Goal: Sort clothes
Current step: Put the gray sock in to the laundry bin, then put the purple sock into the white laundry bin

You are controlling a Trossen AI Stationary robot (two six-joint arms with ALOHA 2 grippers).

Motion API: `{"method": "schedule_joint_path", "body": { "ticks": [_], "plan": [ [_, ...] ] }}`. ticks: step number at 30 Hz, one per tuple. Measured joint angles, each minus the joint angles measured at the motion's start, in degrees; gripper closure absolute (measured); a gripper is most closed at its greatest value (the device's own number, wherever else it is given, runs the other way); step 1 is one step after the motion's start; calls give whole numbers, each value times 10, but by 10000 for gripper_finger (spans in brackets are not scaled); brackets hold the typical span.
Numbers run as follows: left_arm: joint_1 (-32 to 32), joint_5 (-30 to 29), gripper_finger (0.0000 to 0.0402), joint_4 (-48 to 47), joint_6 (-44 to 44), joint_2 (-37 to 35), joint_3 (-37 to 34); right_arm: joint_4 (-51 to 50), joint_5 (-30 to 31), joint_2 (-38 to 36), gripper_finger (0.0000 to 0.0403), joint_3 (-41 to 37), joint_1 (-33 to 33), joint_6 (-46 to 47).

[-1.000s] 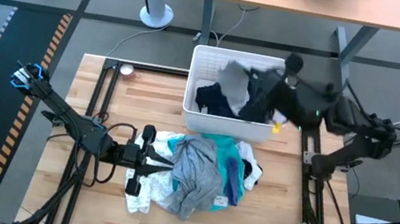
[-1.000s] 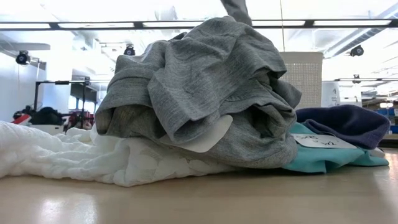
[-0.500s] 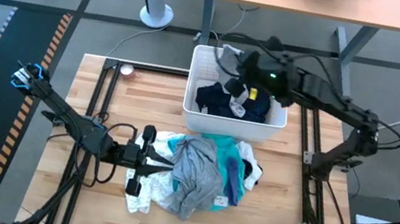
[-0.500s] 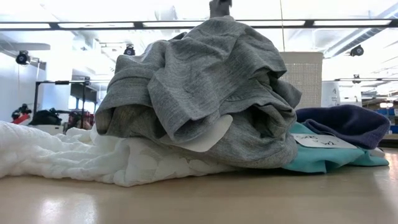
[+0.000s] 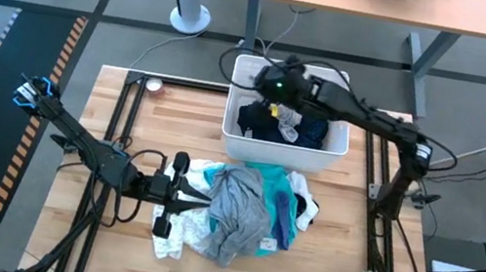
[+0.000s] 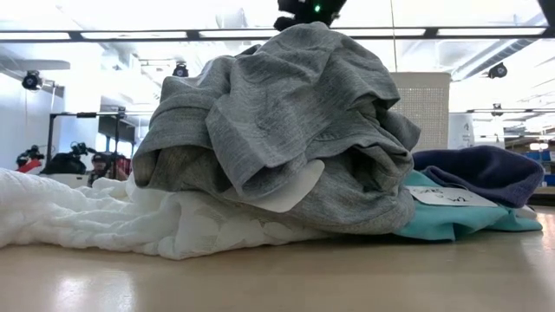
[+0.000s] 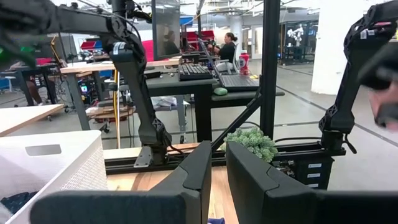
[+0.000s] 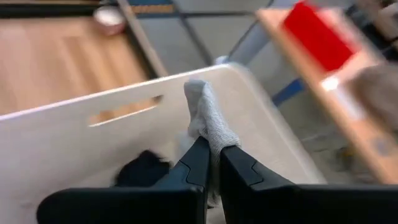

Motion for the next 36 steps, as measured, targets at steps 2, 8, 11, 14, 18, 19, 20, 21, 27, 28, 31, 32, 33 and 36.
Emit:
{"method": "schedule_joint_path", "body": {
  "ticks": [2, 8, 11, 14, 18, 19, 20, 21, 27, 28, 31, 32, 33, 36],
  "plan": [
    [0, 0, 365, 0, 0, 0, 0, -15, -30, 14, 396, 0, -5, 17],
    [0, 0, 365, -2, 0, 0, 0, -69, -41, 35, 373, 0, -8, 26],
    [0, 0, 365, -1, 0, 0, 0, -77, -42, 36, 343, 0, -7, 27],
    [0, 0, 365, -1, 0, 0, 0, -78, -42, 32, 302, 0, -7, 28],
    [0, 0, 365, 1, 0, 0, 0, -81, -41, 24, 243, 5, -7, 42],
    [0, -2, 365, 1, 0, 0, 0, -82, -41, 24, 229, 11, -7, 42],
    [0, -7, 365, 1, 0, 0, 0, -83, -41, 22, 216, 16, -7, 43],
    [0, -13, 365, 0, 0, 0, 0, -87, -41, 22, 204, 22, -7, 44],
    [0, -26, 365, 0, 2, 0, 0, -172, -41, 19, 154, 98, 0, 52],
    [0, -26, 365, 0, 4, 0, 0, -196, -41, 19, 152, 113, 3, 52],
    [0, -26, 365, 0, 8, 0, 0, -280, -59, 19, 163, 155, 16, 55],
    [0, -27, 365, -1, 8, 0, 0, -310, -63, 18, 176, 163, 24, 57],
    [0, -27, 365, -1, 8, 0, 0, -337, -64, 18, 194, 168, 33, 57],
    [0, -28, 365, -1, 10, 0, 0, -404, -46, 12, 271, 165, 67, 46]
  ]
}}
